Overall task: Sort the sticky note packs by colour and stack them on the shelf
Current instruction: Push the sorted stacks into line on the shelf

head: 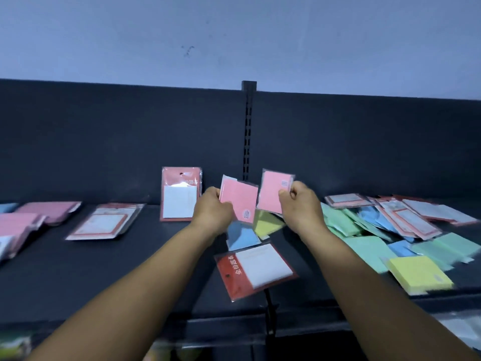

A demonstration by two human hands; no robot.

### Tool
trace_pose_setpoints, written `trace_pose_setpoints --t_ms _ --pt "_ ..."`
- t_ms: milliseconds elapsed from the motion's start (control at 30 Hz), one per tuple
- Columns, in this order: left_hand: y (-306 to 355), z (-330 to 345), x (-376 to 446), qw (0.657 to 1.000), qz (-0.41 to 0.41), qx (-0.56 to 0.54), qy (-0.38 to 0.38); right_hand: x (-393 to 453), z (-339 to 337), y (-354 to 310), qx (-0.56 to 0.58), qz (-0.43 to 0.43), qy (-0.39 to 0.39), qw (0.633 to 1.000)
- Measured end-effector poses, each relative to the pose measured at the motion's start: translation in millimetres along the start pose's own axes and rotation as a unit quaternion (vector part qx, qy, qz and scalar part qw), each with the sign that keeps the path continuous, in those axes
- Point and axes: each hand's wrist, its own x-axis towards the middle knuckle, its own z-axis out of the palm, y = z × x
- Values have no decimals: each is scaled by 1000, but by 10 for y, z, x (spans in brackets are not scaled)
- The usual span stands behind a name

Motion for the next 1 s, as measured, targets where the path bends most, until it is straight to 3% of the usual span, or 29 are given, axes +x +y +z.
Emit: trace_pose_setpoints --t_ms 333,467,767,1000 --pt "-487 -1092 -350 987 -71 -24 142 -353 799 -721 152 -73 -153 974" --pt "-628 -1442 -481 984 -75 -65 146 -615 1218 -1046 155 -72 -219 961" --pt "-1101 -2630 -652 977 -110 -74 167 -1238 2082 -1914 171 -52 -255 950" --pt "-1427 -3501 -689 985 -97 -77 116 -1674 2709 -2542 189 -3 -267 945"
